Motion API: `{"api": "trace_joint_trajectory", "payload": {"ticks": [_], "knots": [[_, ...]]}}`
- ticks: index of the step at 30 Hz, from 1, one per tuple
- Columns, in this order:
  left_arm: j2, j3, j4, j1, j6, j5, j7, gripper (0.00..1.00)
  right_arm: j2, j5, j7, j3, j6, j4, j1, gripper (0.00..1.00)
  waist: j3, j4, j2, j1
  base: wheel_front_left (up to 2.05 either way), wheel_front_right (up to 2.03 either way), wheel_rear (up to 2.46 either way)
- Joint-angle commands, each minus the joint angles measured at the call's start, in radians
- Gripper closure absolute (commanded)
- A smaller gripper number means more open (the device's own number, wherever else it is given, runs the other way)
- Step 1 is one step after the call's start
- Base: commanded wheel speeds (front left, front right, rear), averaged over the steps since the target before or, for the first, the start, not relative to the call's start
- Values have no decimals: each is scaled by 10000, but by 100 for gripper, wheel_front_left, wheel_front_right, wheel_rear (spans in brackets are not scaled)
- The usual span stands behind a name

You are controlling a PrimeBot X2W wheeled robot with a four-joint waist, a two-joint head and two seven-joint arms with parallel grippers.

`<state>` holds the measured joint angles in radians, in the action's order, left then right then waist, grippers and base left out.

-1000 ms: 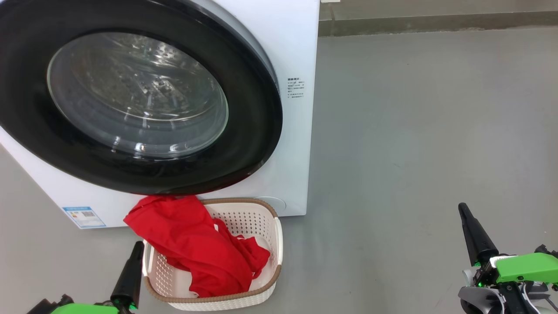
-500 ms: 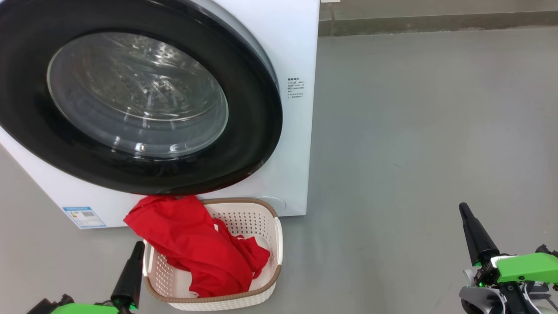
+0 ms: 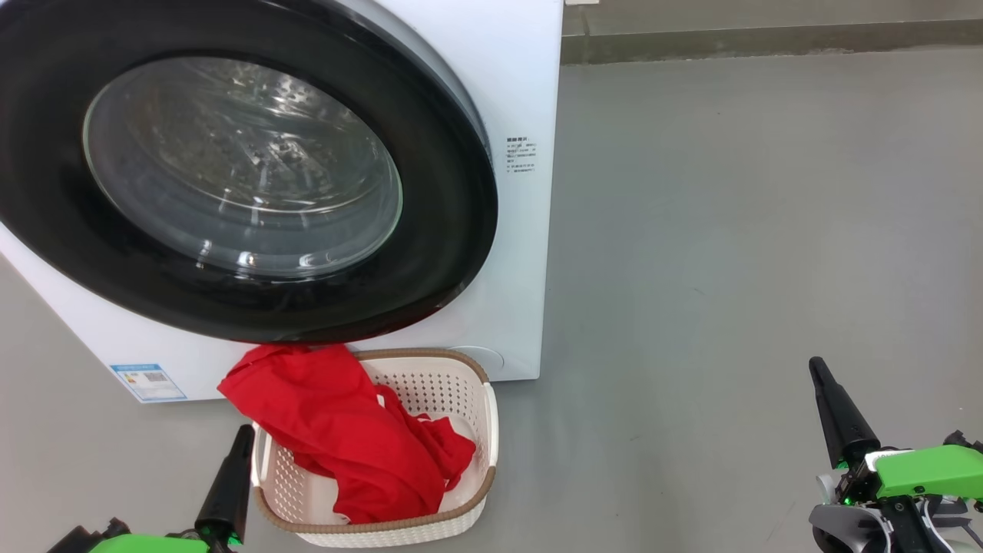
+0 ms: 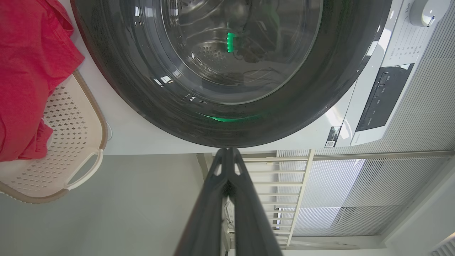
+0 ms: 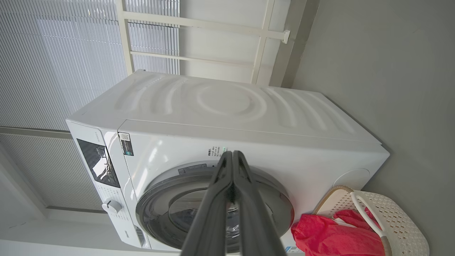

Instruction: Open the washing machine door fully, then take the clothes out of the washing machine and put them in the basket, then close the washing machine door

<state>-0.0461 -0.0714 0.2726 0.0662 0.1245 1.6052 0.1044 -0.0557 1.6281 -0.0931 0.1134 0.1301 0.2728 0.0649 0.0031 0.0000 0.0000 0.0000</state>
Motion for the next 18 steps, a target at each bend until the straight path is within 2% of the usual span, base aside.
{"api": "trace_joint_trajectory", "payload": {"ticks": [1, 18], "knots": [[-83, -374, -275, 414, 61, 75, 48, 100, -78, -45, -56, -177, 6, -290, 414, 100, 0, 0, 0, 0, 0, 0, 0], [-73, -388, -275, 415, 61, 63, 59, 100, -51, -77, -88, -138, 6, -288, 417, 100, 0, 0, 0, 0, 0, 0, 0]]}}
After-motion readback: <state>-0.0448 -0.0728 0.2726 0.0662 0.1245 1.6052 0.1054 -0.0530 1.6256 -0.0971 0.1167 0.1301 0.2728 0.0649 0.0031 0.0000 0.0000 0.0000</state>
